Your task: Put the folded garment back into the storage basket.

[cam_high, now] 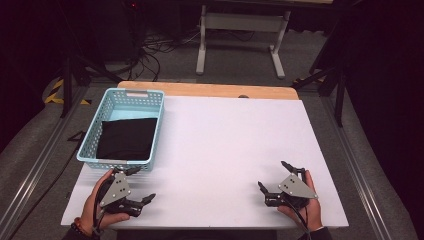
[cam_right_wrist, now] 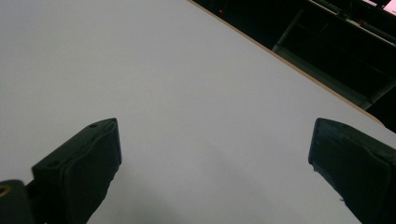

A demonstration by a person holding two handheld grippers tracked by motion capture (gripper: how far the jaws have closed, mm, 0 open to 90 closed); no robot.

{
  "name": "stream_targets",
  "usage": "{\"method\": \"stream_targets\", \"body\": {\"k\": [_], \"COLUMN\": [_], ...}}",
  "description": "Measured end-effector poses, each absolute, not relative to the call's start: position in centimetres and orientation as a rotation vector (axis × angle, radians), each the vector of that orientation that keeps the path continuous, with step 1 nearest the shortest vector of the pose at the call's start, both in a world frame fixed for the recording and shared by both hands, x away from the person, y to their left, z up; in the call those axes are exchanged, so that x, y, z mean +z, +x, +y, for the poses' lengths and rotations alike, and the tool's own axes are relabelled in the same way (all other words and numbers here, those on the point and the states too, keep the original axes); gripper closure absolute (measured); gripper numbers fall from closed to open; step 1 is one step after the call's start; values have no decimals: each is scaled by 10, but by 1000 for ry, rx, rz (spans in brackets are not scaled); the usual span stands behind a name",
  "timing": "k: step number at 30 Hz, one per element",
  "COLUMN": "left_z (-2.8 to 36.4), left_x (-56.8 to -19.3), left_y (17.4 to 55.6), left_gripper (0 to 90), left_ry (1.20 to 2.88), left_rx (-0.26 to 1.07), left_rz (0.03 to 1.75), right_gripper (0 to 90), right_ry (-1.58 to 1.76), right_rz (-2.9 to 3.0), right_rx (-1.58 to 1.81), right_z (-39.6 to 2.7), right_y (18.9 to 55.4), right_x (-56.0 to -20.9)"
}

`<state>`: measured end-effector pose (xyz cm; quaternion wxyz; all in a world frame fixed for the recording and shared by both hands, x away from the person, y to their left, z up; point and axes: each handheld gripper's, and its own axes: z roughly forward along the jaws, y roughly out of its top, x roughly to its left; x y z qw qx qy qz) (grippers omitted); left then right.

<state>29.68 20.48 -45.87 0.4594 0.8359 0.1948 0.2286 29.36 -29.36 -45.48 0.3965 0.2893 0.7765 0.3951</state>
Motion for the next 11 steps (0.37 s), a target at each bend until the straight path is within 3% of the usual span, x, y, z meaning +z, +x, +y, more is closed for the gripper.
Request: {"method": "stream_targets", "body": {"k": [11], "left_z": [203], "left_x": [-459], "left_y": [298], "left_gripper": [89], "left_ry": [2059], "left_rx": [562], "left_rz": [481], "right_gripper": [33], "right_ry": [743], "right_rz": [1971], "right_rx": [994], "right_z": [-294], "right_y": [294], "right_x": [-455]}}
